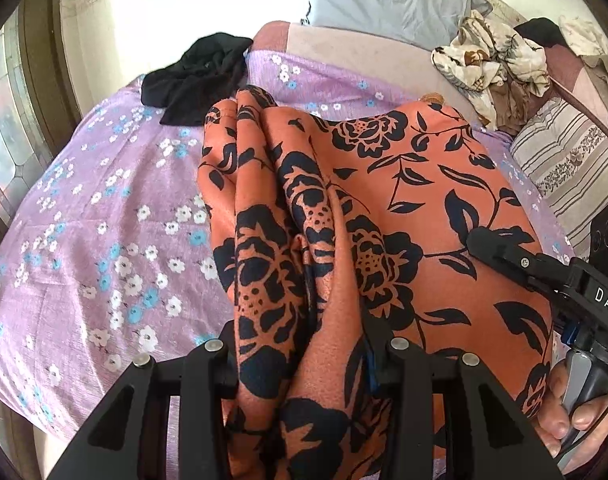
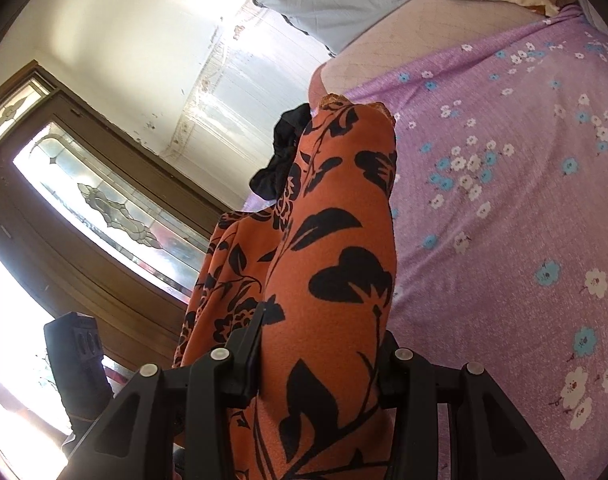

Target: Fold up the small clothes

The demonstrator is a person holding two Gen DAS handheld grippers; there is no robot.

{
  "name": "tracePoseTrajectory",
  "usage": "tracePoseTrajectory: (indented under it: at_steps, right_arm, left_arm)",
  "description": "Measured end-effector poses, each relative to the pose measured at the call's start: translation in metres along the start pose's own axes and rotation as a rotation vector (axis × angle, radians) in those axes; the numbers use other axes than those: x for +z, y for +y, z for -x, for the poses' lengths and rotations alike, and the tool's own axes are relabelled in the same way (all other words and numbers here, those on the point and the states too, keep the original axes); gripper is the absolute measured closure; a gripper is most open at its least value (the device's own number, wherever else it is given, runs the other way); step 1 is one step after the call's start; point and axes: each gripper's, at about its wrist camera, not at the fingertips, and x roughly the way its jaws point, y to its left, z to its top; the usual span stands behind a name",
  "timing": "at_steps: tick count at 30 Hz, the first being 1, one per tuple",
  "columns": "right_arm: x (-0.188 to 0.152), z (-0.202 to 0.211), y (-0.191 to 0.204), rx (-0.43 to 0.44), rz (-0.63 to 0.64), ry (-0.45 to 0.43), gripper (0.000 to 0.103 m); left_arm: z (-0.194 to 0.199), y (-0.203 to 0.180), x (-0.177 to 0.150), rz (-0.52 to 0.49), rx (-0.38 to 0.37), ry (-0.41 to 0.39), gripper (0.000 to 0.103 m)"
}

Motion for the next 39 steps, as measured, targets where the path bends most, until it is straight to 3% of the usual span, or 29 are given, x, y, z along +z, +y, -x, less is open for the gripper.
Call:
tracePoseTrajectory:
  at_steps: [7, 16, 18, 20, 21, 23, 26, 29, 31, 32, 34, 36, 38, 39]
  right_arm:
    - [-0.004, -0.007, -0.015, -0.032, -0.020, 0.019, 0.060]
    - [-0.007, -0.028, -0.019, -0.043, -0.018, 0.022, 0.060]
    - [-0.011, -0.036, -0.021, -0.073, -0.017, 0.031, 0.059]
    - [-0.015, -0.051, -0.032, -0.150, -0.034, 0.069, 0.051]
    - [-0.017, -0.057, -0.038, -0.202, -0.043, 0.087, 0.047]
    - [-0.020, -0.059, -0.049, -0.252, -0.084, 0.098, 0.042]
    - [-0.016, -0.033, -0.043, -0.269, -0.088, 0.030, 0.042]
    - [-0.012, 0.002, -0.019, -0.277, 0.014, -0.080, 0.042]
    - [-0.015, 0.022, -0.004, -0.225, 0.056, -0.127, 0.044]
    - [-0.019, 0.029, 0.004, -0.197, 0.074, -0.131, 0.050]
    - [-0.028, 0.029, 0.013, -0.190, 0.102, -0.089, 0.063]
    - [-0.038, 0.018, 0.012, -0.199, 0.086, -0.027, 0.064]
    - [-0.052, -0.008, -0.005, -0.232, 0.012, 0.102, 0.064]
    - [-0.058, -0.020, -0.013, -0.251, -0.016, 0.170, 0.066]
  left_arm:
    - [-0.014, -0.001, -0.005, -0.003, -0.004, 0.022, 0.060]
    - [-0.031, 0.010, -0.008, 0.012, 0.045, 0.025, 0.059]
    - [-0.047, 0.013, -0.012, 0.007, 0.073, 0.048, 0.055]
    - [-0.062, 0.016, -0.018, 0.001, 0.124, 0.072, 0.045]
    - [-0.065, 0.019, -0.021, -0.001, 0.132, 0.057, 0.039]
    - [-0.059, 0.023, -0.021, 0.012, 0.114, 0.044, 0.038]
    - [-0.039, 0.029, -0.016, 0.012, 0.127, 0.027, 0.038]
    - [-0.013, 0.033, -0.016, 0.004, 0.183, -0.039, 0.037]
    - [0.000, 0.036, -0.019, -0.026, 0.229, -0.071, 0.037]
    - [0.001, 0.036, -0.021, -0.047, 0.247, -0.068, 0.037]
    - [-0.005, 0.037, -0.028, -0.075, 0.255, -0.035, 0.037]
    - [-0.022, 0.037, -0.038, -0.101, 0.281, 0.011, 0.037]
    - [-0.042, 0.039, -0.052, -0.144, 0.360, 0.049, 0.036]
    - [-0.042, 0.040, -0.055, -0.152, 0.362, 0.034, 0.036]
